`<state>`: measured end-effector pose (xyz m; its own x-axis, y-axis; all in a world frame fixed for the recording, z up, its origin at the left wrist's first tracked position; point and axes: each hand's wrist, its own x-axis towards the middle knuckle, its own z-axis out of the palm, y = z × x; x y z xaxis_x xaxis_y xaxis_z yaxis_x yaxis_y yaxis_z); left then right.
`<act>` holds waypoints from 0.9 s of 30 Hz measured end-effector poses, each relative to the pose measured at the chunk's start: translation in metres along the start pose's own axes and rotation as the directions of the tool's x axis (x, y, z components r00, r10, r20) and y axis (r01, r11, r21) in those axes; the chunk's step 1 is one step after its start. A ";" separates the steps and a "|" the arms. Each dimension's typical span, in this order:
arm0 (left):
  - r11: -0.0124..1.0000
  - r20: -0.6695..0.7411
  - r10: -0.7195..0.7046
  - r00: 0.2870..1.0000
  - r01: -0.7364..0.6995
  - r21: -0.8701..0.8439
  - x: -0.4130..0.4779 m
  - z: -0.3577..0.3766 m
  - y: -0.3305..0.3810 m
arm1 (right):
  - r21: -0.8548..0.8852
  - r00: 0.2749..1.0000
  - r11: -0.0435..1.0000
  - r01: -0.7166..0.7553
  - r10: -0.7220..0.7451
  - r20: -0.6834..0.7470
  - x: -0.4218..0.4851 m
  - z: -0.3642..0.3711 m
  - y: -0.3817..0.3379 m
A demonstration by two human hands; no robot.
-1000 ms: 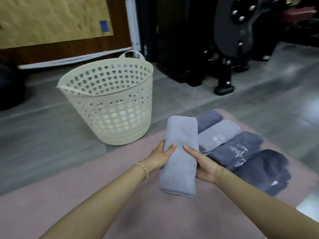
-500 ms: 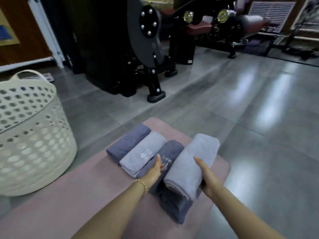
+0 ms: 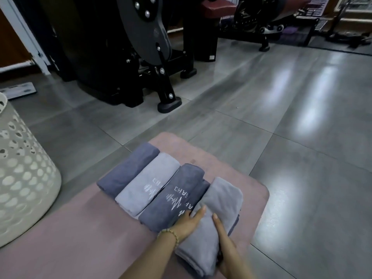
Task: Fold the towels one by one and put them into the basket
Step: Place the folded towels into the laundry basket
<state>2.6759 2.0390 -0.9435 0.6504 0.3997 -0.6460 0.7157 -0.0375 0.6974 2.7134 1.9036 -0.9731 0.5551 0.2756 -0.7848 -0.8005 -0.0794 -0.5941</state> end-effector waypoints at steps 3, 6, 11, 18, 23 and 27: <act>1.000 0.026 0.016 1.000 -0.015 -0.022 0.001 0.003 -0.003 | 0.035 0.983 0.999 -0.020 0.014 0.184 -0.002 -0.001 -0.004; 0.999 0.051 -0.008 0.999 0.011 -0.049 0.002 0.001 -0.005 | -0.002 0.966 1.000 0.007 -0.006 0.260 -0.002 -0.001 -0.012; 0.987 0.153 -0.055 0.987 0.077 -0.142 0.006 -0.003 -0.007 | 0.052 0.923 0.998 -0.032 0.009 0.385 -0.016 0.003 -0.025; 0.946 0.081 0.138 0.987 -0.108 -0.306 -0.047 -0.038 0.027 | -0.010 0.844 0.976 0.216 -0.181 0.505 -0.054 0.018 -0.075; 0.907 -0.148 0.295 0.944 -0.326 -0.268 -0.099 -0.130 0.079 | 0.019 0.779 0.961 0.275 -0.234 0.582 -0.122 0.093 -0.130; 0.869 -0.259 0.300 0.918 -0.375 -0.322 -0.147 -0.234 0.077 | -0.027 0.748 0.945 0.326 -0.240 0.618 -0.188 0.197 -0.157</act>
<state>2.5762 2.1918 -0.7225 0.7456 0.5933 -0.3035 0.2963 0.1128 0.9484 2.6905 2.0525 -0.6976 0.4678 0.8177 -0.3354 -0.5697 -0.0112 -0.8218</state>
